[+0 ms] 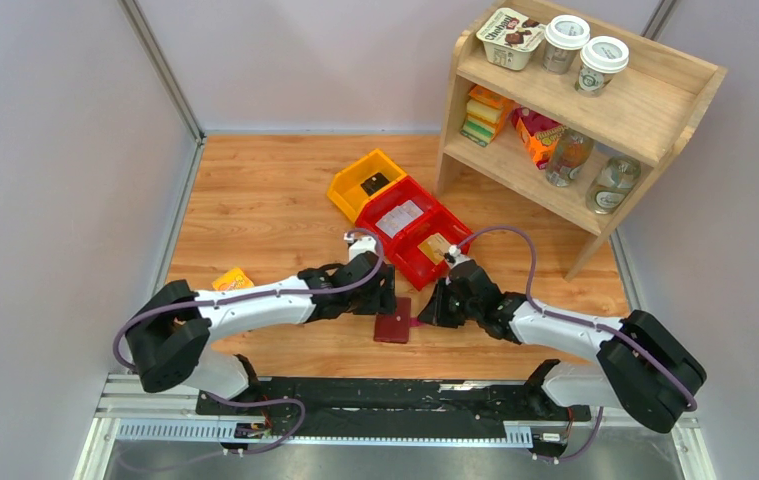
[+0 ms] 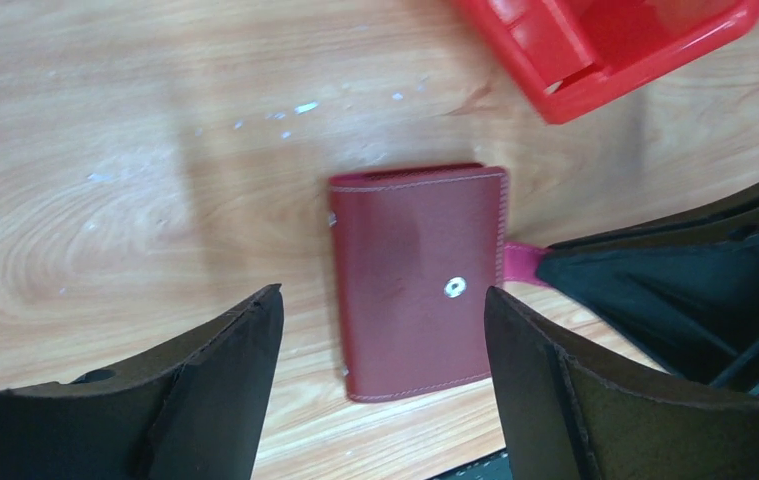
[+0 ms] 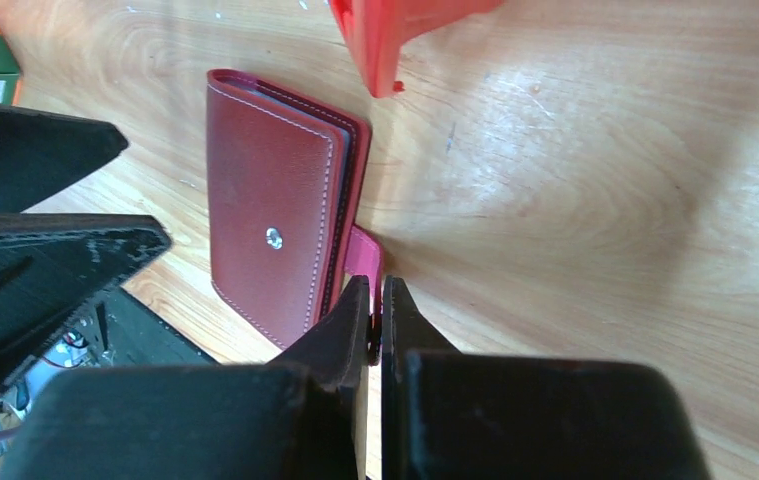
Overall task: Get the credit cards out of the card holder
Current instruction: Open the card holder at the center of the board.
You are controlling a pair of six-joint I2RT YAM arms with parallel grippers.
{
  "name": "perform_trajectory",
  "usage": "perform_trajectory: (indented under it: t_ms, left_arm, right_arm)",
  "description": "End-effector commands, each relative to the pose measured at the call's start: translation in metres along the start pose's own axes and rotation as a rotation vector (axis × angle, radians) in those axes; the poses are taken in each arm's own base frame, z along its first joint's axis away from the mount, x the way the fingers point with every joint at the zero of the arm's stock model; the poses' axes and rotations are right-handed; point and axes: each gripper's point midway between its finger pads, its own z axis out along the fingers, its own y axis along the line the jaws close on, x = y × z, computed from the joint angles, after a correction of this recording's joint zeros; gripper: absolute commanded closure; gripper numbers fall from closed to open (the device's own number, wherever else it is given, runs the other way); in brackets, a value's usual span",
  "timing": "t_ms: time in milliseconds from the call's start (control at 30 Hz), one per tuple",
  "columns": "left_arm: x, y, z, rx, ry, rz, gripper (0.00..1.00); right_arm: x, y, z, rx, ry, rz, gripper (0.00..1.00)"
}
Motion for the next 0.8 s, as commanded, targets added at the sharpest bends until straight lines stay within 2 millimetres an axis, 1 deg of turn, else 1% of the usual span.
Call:
perform_trajectory:
  t_ms: [0,33,67,100,133,167,200,233,267,300,333,367,400,433,600,633,667,767]
  left_arm:
    - [-0.005,-0.015,0.008,-0.031,0.011,0.062,0.20]
    - [-0.008,-0.023,0.008,-0.019,0.010,0.072,0.19]
    - [-0.004,-0.023,0.014,-0.037,0.025,0.085,0.19]
    - [-0.007,-0.029,0.015,-0.036,0.020,0.092,0.19]
    - [-0.005,-0.031,0.018,-0.048,0.027,0.104,0.19]
    - [-0.002,-0.029,0.022,-0.073,0.035,0.120,0.19]
    - [-0.003,-0.034,0.023,-0.069,0.032,0.128,0.19]
    - [0.000,-0.031,0.027,-0.094,0.041,0.140,0.19]
    - [-0.001,-0.035,0.028,-0.097,0.037,0.149,0.19]
    - [0.001,-0.030,0.032,-0.127,0.047,0.160,0.19]
    - [-0.001,-0.034,0.033,-0.129,0.046,0.160,0.19]
    - [0.002,-0.030,0.037,-0.156,0.060,0.170,0.19]
    - [0.001,-0.033,0.037,-0.159,0.062,0.177,0.19]
    - [0.003,-0.030,0.041,-0.180,0.069,0.184,0.19]
    - [0.005,-0.035,0.047,-0.190,0.073,0.203,0.18]
    - [0.009,-0.030,0.049,-0.212,0.086,0.215,0.18]
    - [0.008,-0.031,0.050,-0.219,0.087,0.217,0.18]
    - [0.014,-0.016,0.052,-0.290,0.106,0.240,0.18]
  right_arm:
    - [-0.015,0.019,-0.002,-0.085,-0.071,0.001,1.00]
    - [-0.015,0.020,-0.002,-0.089,-0.070,0.000,1.00]
    - [-0.015,0.020,-0.002,-0.091,-0.070,0.002,1.00]
    - [-0.014,0.019,-0.002,-0.088,-0.069,0.002,1.00]
    - [-0.015,0.019,-0.002,-0.087,-0.070,0.002,1.00]
    - [-0.015,0.019,-0.003,-0.084,-0.072,0.001,1.00]
    - [-0.015,0.018,-0.003,-0.078,-0.073,0.003,1.00]
    - [-0.016,0.018,-0.004,-0.077,-0.076,0.005,1.00]
    - [-0.016,0.018,-0.004,-0.076,-0.078,0.005,1.00]
    - [-0.017,0.018,-0.005,-0.078,-0.081,0.005,1.00]
    - [-0.016,0.018,-0.005,-0.078,-0.081,0.003,1.00]
    - [-0.017,0.019,-0.006,-0.081,-0.084,0.004,1.00]
    - [-0.017,0.019,-0.006,-0.084,-0.085,0.000,1.00]
    - [-0.017,0.020,-0.007,-0.085,-0.086,0.001,1.00]
    - [-0.019,0.021,-0.011,-0.091,-0.095,-0.003,1.00]
    - [-0.019,0.022,-0.012,-0.091,-0.098,-0.006,1.00]
    - [-0.020,0.023,-0.014,-0.094,-0.101,-0.010,1.00]
    - [-0.026,0.030,-0.021,-0.112,-0.116,-0.026,1.00]
